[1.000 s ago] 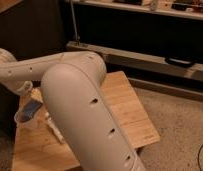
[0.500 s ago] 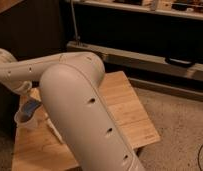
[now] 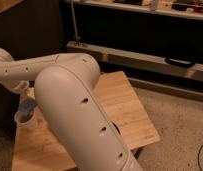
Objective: Place the white sponge in the ceramic cup
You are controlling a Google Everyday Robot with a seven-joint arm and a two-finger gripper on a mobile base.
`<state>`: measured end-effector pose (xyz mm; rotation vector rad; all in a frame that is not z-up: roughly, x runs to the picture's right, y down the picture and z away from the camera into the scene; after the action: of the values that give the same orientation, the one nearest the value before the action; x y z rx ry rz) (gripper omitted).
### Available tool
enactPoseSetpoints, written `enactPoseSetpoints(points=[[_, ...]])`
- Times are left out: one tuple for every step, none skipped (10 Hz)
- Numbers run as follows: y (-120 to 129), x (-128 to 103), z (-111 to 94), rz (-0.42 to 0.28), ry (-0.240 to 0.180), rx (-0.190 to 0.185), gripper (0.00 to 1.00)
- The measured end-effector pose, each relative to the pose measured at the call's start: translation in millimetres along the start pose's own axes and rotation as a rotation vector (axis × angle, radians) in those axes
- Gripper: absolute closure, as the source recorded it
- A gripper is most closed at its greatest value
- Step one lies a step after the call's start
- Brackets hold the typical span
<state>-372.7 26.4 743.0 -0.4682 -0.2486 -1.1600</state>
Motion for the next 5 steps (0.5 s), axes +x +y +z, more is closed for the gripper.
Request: enactPoseSetpoints(points=[[-1.7, -2.8, -0.1, -0.009, -0.008, 0.002, 1.00], [-4.0, -5.8, -1.0, -0.017, -0.018, 0.009, 1.00], [-6.3, -9.6, -1.8, -0.020, -0.034, 0.023, 1.00], [-9.2, -13.0, -4.2, -0.033, -0.045, 0.038, 1.00], [-10.6, -16.7, -4.9, -0.049, -0.053, 0.043, 1.00]])
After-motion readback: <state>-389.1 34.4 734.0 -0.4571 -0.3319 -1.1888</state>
